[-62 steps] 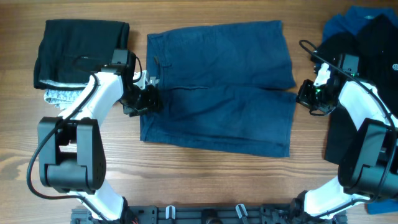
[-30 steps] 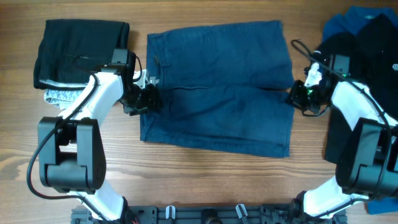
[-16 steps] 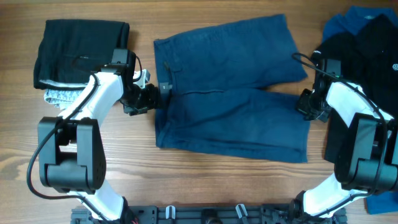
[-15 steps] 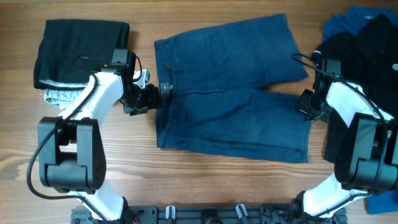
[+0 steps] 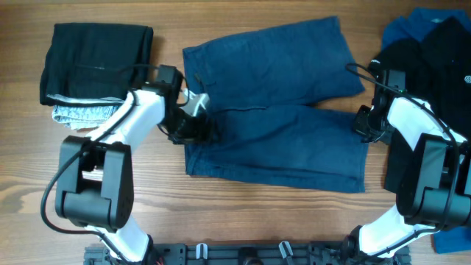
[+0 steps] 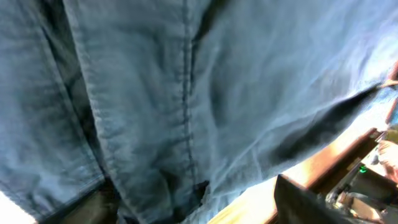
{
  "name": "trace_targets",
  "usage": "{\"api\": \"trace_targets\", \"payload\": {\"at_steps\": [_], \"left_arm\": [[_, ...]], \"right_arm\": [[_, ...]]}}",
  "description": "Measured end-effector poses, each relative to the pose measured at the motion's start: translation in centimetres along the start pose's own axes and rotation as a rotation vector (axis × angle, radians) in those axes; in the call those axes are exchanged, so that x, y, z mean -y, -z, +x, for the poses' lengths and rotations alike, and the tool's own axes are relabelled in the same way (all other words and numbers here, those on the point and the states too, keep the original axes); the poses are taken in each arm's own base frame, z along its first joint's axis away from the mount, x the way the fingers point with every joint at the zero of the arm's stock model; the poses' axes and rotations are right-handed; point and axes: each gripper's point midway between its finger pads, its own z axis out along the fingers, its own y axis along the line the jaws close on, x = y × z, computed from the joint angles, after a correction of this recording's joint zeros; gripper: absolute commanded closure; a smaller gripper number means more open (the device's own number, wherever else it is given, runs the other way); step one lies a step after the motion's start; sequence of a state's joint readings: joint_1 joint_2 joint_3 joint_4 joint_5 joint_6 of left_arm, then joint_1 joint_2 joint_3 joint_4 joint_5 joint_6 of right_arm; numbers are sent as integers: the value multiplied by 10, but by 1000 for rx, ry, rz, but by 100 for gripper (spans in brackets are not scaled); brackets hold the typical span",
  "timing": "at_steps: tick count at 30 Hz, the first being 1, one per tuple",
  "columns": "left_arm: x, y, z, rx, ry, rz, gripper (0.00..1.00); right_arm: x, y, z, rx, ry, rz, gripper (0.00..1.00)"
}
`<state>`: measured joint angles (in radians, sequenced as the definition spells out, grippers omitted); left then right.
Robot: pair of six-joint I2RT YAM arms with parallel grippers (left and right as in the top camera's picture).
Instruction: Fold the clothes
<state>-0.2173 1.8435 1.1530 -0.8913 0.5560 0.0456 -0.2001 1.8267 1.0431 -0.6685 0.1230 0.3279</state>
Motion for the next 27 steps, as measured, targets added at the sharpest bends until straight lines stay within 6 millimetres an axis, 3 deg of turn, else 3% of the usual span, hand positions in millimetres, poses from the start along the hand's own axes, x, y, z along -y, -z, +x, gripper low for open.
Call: {"api": "trace_targets", "payload": {"at_steps": [2,5,9,10,12,15,17,18,19,20,22,24,27], "left_arm": [[-12,-7,9,-23,31,-78,82],[-30,-6,10,-18,96,-178,83],[-66,0,2,62,224,-380,77],[-75,-2,1,88,249,-413,78],[-77,-2,-1,126,267,-418,96],[-81,0,5,128,293,-436,96],[-76,4,13,97,303,-435,96],[-70,11,6,133,292,-419,96],[-61,23,-6,195,270,-397,95],[-42,46,-33,335,218,-352,96],[-11,84,-69,520,136,-278,92],[-4,83,-76,532,119,-239,89],[-9,48,-84,458,127,-171,91]], "right_arm": [[0,0,0,0,0,0,91],[0,0,0,0,0,0,91],[0,0,0,0,0,0,91],[0,0,0,0,0,0,92],[0,0,0,0,0,-1,91],[0,0,0,0,-2,-3,91],[0,0,0,0,-2,-3,91],[0,0,0,1,-2,-4,90],[0,0,-1,1,-2,-4,90],[-1,0,-1,1,-2,-8,90],[-2,0,-1,1,-5,-17,88],[-2,0,-2,3,-6,-20,87],[-3,0,-3,6,-4,-25,86]]}}
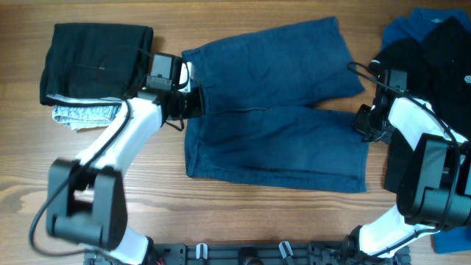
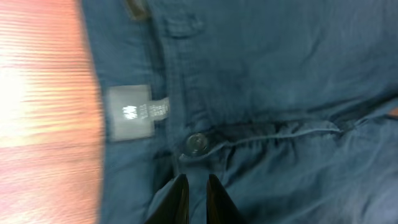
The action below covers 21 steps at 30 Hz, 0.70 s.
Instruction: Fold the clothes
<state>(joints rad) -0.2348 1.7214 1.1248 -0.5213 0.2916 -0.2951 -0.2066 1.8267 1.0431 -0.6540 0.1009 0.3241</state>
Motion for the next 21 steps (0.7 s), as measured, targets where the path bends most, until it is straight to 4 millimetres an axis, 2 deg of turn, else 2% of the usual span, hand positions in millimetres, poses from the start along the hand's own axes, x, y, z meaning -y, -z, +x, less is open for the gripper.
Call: {"api": "trace_targets", "payload": {"at_steps": [4,7,10,12,16,21], "left_arm": [[6,-48,15,-103,20,123,93],[3,-69,30,-172,44,157,96],[1,-71,27,-167,48,147,96],[-3,-74,16,-126,51,125,96],[-49,-67,-12,-39,136,61,96],[-64,-65,-29,13,110,40,96]], "right_arm": [[-1,0,0,2,0,-3,85],[-1,0,-1,2,0,-4,85],[-1,0,-1,2,0,-4,86],[-1,0,-1,2,0,-4,86],[-5,0,0,-3,2,-28,85],[-26,2,-6,11,29,-145,81]]}}
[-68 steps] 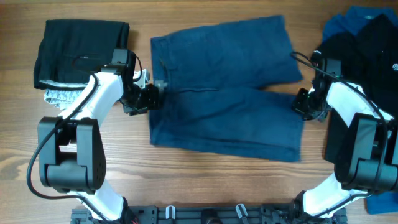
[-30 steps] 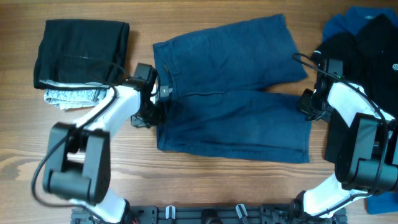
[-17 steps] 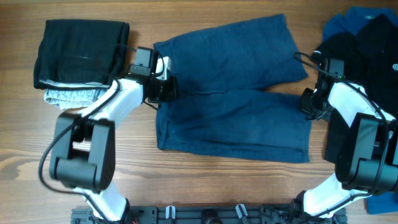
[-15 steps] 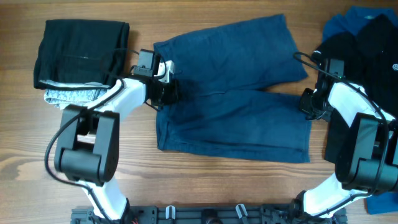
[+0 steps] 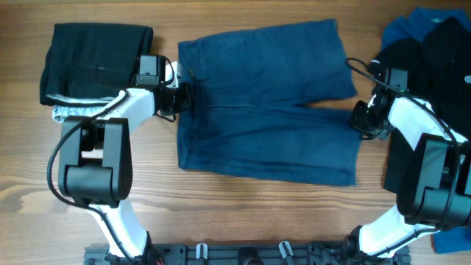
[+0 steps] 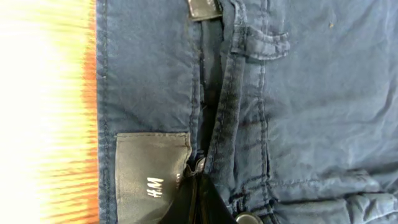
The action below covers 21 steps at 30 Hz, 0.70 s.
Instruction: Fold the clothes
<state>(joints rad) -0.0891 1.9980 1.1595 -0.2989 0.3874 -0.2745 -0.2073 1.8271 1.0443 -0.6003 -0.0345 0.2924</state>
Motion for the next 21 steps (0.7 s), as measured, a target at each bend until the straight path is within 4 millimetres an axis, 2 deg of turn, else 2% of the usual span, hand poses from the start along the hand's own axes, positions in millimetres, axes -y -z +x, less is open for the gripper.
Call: {"api": "trace_targets", "payload": {"at_steps": [2,4,6,7,8,9,10,11,13,15,17,19,21], "left_arm": [[-6,5,-15,8,-2,-51,96],[-12,23,-37,3,17,-119,96],[6,52,-73,52,4,-123,96],[18,64,-85,76,-10,-108,96],[31,73,-89,82,-23,-91,96],[40,77,-82,57,-29,-84,96],[47,73,-67,7,-35,-80,96],[53,68,-57,-23,-44,-79,96],[62,56,-36,-80,-65,-78,96],[72,27,1,-180,-103,-84,96],[72,6,25,-253,-117,-98,96],[67,-8,37,-295,-112,-110,96],[62,-12,41,-309,-106,-118,96]], "right_arm": [[-9,0,-2,-3,25,-49,80],[-16,3,0,-36,35,-81,76],[-26,15,-3,-65,45,-127,71],[-34,23,-8,-66,56,-161,69],[-44,33,-16,-56,71,-206,68],[-53,42,-23,-42,88,-253,67],[-61,47,-22,-49,110,-298,73],[-65,48,-20,-55,125,-323,83],[-81,54,-15,-63,188,-410,96],[-97,57,-9,-66,251,-460,96],[-111,53,-2,-74,308,-469,96],[-120,41,3,-82,350,-448,95],[-117,18,6,-106,357,-389,94]]}}
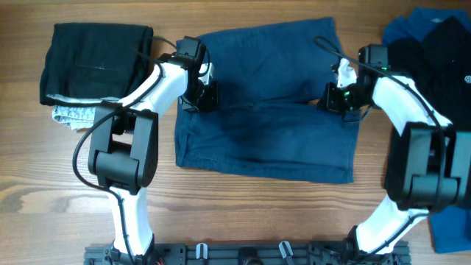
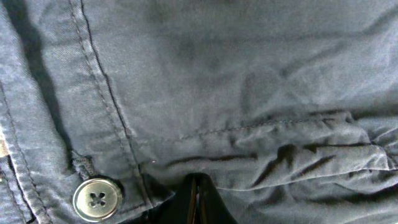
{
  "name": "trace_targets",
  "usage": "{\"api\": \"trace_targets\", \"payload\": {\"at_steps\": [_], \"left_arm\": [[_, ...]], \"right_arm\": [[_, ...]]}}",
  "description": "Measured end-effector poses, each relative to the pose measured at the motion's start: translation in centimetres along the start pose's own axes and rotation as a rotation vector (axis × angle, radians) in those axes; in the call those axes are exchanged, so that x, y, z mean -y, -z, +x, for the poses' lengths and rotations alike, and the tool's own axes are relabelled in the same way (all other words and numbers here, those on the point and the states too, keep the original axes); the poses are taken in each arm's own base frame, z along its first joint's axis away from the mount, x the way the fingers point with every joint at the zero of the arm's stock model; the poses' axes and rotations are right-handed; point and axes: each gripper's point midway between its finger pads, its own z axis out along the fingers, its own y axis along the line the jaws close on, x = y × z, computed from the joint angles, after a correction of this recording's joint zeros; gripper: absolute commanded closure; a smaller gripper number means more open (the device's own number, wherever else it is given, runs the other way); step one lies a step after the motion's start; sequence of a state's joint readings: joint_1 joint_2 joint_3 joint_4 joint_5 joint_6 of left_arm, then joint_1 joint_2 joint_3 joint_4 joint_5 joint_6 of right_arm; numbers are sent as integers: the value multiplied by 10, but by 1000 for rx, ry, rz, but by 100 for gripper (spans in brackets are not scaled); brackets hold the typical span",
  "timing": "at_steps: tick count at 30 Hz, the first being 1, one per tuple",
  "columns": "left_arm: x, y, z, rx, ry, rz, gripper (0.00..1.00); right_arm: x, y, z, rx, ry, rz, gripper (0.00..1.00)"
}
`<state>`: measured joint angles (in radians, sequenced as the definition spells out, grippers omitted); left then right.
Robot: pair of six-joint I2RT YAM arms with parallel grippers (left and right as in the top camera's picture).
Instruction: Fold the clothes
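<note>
Dark blue shorts [image 1: 265, 110] lie spread flat in the middle of the table, waistband to the left and legs to the right. My left gripper [image 1: 203, 93] rests on them near the fly. In the left wrist view its fingers [image 2: 194, 200] are shut, tips pressing into wrinkled cloth beside a metal button [image 2: 96, 199]. My right gripper [image 1: 335, 96] sits on the shorts at the leg ends, where the two legs meet. Its jaws are too small in the overhead view to read.
A folded black garment [image 1: 96, 59] lies at the far left on top of a light blue one [image 1: 82, 112]. A pile of black and blue clothes [image 1: 434, 51] lies at the right edge. Wooden table [image 1: 243, 210] in front of the shorts.
My left gripper has moved right from the waistband's outer edge onto the shorts by the button. My right gripper has moved up and left onto the leg ends. The shorts' right edge sits slightly further left.
At first the shorts lay askew, with my left gripper at their left middle and my right gripper at the lower leg's hem. Then my left gripper was up by the waistband label. Then the shorts lay squarer and further left. Now both grippers rest on the cloth.
</note>
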<state>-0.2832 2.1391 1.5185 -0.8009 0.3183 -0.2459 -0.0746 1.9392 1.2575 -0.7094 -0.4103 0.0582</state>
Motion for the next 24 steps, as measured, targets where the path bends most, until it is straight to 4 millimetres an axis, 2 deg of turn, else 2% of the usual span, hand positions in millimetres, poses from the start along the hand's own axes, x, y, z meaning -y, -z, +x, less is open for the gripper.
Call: {"api": "trace_targets", "payload": {"at_steps": [3,5,8,10,11,13,15,17,19,21,22,24], "left_arm": [[-5,-2,-1,7,0,-29,96],[-7,-2,-6,30,-6,-51,96],[-13,-2,-29,127,-24,-88,96],[-26,0,-49,198,-12,-113,96],[-33,4,-62,245,-3,-121,96],[-47,9,-71,272,24,-127,96],[-59,14,-72,265,54,-129,96],[-52,31,-73,287,49,-112,96],[-36,69,-80,360,28,-86,95],[-26,95,-83,405,16,-73,95],[-24,102,-85,418,13,-70,95],[-25,101,-83,410,15,-72,95]], "right_arm": [[20,-21,0,-19,-36,61,92],[22,-22,-14,32,-27,62,91],[22,-27,-38,117,-4,55,90],[21,-27,-48,155,8,50,87],[20,-28,-48,154,9,43,86],[18,-24,-39,89,4,42,86],[16,-20,-42,84,15,43,86],[12,-12,-57,136,45,40,83],[7,-3,-74,207,77,36,83],[5,2,-90,272,103,39,83],[4,4,-98,306,116,39,83],[3,7,-107,340,128,39,84]]}}
